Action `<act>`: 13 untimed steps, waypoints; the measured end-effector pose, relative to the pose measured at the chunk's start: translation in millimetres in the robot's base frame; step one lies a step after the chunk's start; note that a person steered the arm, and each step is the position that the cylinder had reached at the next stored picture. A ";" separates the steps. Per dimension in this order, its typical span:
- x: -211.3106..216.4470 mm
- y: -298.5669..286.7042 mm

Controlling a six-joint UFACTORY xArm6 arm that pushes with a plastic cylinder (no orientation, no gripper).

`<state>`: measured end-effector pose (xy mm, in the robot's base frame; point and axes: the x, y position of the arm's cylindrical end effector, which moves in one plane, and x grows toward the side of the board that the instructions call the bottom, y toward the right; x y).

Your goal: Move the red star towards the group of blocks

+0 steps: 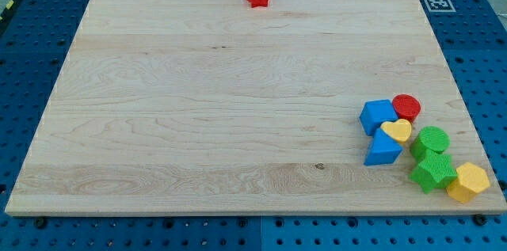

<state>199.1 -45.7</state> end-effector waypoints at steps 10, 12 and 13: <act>294.9 25.5; 321.6 23.5; 321.6 58.2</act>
<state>520.8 12.5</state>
